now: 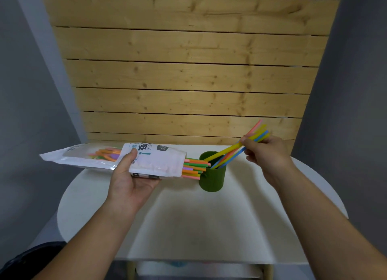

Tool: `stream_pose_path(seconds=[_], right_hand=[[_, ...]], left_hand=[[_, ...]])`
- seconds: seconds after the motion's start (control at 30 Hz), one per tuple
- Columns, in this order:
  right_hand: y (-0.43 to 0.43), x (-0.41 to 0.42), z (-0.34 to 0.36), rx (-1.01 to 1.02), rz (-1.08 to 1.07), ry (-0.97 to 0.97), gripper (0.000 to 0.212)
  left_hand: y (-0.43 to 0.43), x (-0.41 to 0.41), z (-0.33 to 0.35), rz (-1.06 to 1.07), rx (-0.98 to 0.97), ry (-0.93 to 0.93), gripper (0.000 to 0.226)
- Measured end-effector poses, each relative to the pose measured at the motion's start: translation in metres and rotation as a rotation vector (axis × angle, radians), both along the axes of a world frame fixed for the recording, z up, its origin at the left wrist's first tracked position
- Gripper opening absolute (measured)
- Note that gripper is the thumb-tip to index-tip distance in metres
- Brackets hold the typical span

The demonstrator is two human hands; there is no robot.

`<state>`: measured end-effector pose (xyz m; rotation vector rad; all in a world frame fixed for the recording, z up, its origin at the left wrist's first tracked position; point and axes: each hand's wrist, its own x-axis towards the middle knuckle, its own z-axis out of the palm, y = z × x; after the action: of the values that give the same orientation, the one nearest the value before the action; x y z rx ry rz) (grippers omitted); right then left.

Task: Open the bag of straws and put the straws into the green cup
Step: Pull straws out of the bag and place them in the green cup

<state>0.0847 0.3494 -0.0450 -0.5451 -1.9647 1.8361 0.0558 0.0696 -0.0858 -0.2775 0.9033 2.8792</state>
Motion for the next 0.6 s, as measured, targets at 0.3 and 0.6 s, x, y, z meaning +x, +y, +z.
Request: stream_pose_path(seconds=[0.3, 0.6], right_hand=[[-0.022, -0.015, -0.027, 0.057, -0.062, -0.020, 0.019], [-0.024, -0.010, -0.034, -0.060, -0.124, -0.126, 0.057]], left_hand=[[-0.004, 0.001, 0.002, -0.008, -0.024, -0.002, 0.021], [0.002, 0.007, 0.003, -0.022, -0.039, -0.003, 0.017]])
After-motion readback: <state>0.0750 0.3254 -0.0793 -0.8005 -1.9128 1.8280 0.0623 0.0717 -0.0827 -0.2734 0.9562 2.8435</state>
